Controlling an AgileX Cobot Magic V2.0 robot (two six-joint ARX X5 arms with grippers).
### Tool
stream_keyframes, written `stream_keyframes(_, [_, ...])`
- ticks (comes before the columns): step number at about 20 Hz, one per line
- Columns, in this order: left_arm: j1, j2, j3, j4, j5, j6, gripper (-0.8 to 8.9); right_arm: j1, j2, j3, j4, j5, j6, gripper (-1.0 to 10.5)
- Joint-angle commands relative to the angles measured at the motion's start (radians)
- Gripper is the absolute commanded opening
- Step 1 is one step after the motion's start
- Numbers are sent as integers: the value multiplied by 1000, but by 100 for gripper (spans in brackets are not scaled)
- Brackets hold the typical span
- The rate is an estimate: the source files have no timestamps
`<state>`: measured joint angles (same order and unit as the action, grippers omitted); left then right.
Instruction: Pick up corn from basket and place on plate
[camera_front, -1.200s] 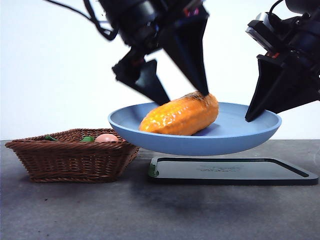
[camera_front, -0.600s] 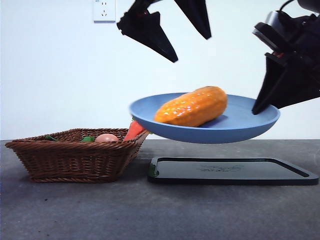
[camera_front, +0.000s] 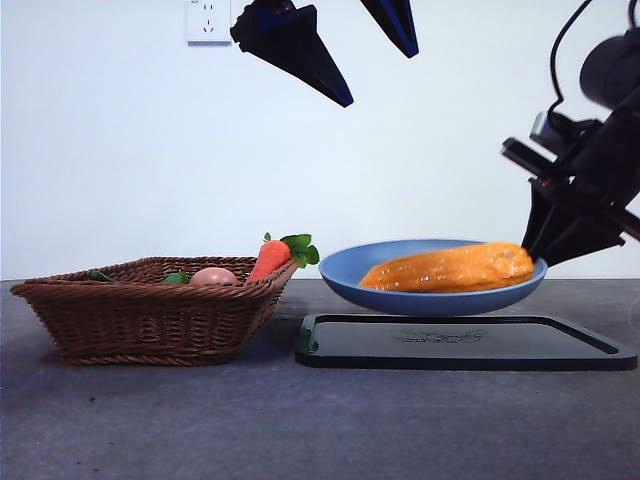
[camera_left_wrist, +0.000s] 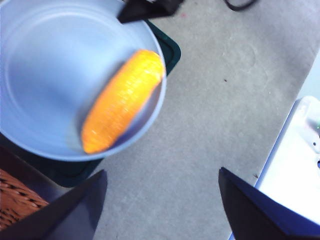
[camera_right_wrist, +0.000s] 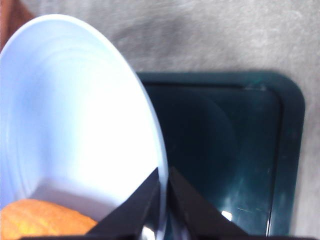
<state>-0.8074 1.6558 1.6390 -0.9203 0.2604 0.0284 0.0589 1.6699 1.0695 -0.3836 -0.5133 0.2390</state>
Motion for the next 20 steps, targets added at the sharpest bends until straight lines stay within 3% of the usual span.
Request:
stream_keyframes(1, [-8,14,29,0,1,13,364,-5,60,43,9,-12,-4,3])
stream_keyframes(12, [-8,14,29,0,1,13,364,-4,154,45,25,-10,-4,12])
stream_keyframes(16, [-8,14,29,0,1,16,364,-4,153,45,14,-10,-5,212])
stream_keyframes(20, [-6,14,29,-4,1,16,364,-14,122,45,-5,-7,-6,230])
